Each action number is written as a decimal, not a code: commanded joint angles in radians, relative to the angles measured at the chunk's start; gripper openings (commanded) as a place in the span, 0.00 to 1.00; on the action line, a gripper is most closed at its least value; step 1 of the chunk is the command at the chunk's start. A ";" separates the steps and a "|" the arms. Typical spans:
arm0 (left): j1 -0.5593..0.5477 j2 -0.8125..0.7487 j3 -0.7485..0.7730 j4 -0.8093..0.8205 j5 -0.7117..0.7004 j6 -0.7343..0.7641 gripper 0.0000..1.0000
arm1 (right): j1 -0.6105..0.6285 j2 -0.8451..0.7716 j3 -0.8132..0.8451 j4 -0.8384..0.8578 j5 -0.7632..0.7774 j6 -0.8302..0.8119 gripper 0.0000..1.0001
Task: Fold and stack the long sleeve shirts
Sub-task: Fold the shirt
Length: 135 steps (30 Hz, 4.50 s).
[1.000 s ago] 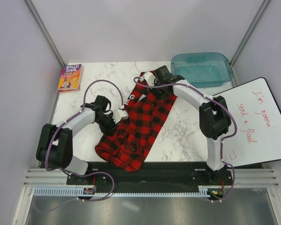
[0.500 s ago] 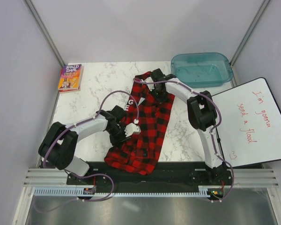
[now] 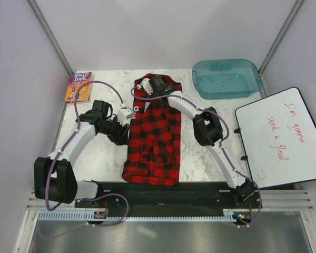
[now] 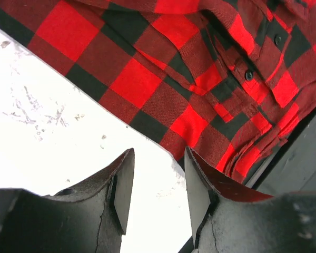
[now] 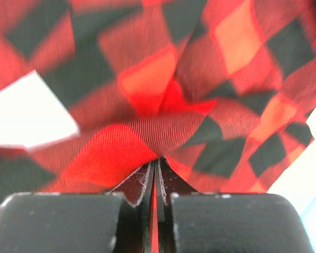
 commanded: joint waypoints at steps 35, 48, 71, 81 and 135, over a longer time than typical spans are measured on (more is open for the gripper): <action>-0.055 0.735 0.538 0.103 -0.199 -0.595 0.36 | -0.078 -0.198 -0.330 -0.147 -0.325 0.241 0.08; -0.029 0.942 0.823 0.052 -0.244 -0.592 0.34 | -0.135 -0.045 -0.120 -0.098 -0.248 0.213 0.09; -0.039 0.037 0.353 -0.092 0.390 0.378 0.99 | -0.086 -1.121 -0.992 0.143 -0.855 -0.435 0.97; -0.088 -0.334 -0.344 0.154 0.246 0.693 0.94 | 0.117 -1.264 -1.557 0.221 -0.772 -0.592 0.83; -0.366 -0.368 -0.333 0.005 0.162 0.702 0.02 | 0.442 -1.283 -1.528 0.221 -0.377 -0.364 0.00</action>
